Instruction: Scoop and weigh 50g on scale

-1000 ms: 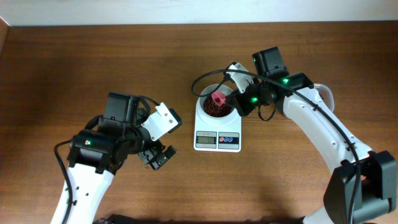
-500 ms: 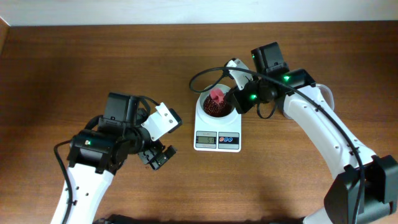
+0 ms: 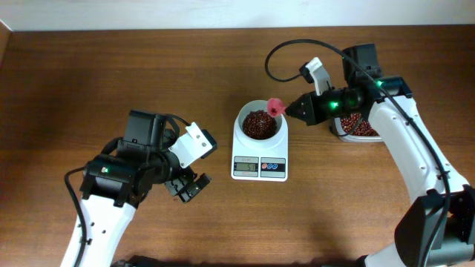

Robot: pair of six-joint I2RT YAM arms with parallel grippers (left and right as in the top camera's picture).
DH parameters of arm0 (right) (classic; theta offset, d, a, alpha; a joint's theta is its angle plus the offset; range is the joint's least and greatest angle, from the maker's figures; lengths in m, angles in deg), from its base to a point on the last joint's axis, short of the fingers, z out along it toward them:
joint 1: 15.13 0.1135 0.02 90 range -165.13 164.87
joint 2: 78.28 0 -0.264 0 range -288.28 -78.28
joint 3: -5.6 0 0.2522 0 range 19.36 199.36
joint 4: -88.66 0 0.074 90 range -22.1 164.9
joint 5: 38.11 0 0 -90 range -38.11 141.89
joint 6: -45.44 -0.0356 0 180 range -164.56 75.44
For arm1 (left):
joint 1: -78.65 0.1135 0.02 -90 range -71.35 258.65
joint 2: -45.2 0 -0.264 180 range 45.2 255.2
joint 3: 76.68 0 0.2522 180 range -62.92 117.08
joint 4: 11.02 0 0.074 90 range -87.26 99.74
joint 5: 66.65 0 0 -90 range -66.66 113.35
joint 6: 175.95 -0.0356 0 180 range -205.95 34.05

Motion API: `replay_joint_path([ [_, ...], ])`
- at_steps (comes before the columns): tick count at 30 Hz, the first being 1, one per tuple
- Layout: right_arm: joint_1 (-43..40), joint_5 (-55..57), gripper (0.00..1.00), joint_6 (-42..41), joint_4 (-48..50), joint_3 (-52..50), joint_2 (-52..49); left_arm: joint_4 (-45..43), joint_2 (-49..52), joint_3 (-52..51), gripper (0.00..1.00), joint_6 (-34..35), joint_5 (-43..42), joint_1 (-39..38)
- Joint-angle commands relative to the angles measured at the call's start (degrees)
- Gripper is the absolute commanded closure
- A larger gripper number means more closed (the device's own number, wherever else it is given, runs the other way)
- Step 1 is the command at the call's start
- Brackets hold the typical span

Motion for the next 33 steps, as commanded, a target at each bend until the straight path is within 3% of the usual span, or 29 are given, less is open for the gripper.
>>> replay_joint_path([
  [1,-2.01,-1.97,0.96,0.02,-0.31,1.09,1.53,-0.11,-0.59,1.16,0.01,-0.9,-0.79,0.24],
  [9,-23.67,-1.2,0.96,11.15,-9.38,1.09,1.64,-0.11,-0.59,1.16,0.01,-0.9,-0.79,0.24],
  [12,-30.47,13.46,0.96,11.98,-10.4,1.09,2.25,-0.09,-0.59,1.16,0.01,-0.87,-0.79,0.24],
  [16,-22.43,36.72,0.96,11.78,-10.27,2.16,5.35,-0.09,-0.59,1.16,0.01,-0.87,-0.79,0.24],
  [19,-14.01,60.24,0.96,9.92,-9.68,3.98,6.78,-0.09,-0.59,1.16,0.01,-0.87,-0.79,0.24],
  [20,-12.94,62.01,0.96,9.92,-9.46,3.98,6.78,-0.11,-0.59,1.16,0.01,-0.87,-0.79,0.24],
  [23,-10.86,52.17,0.96,7.08,-7.28,5.55,6.99,-0.09,-0.59,1.16,0.01,-0.87,-0.79,0.24],
  [25,-10.86,33.81,0.96,8.04,-5.55,7.34,7.1,-0.09,-0.59,1.16,0.01,-0.87,-0.79,0.24],
  [26,-10.86,15.13,0.96,12.7,-4.0,7.34,7.02,-0.09,-0.59,1.16,0.01,-0.9,-0.79,0.24],
  [28,-10.54,-2.58,0.96,16.61,-3.91,7.28,6.16,-0.09,-0.59,1.16,0.01,-0.87,-0.79,0.24],
  [33,-2.1,0.81,0.96,17.68,-5.25,6.4,1.9,-0.09,-0.59,1.16,0.01,-0.87,-0.79,0.24],
])
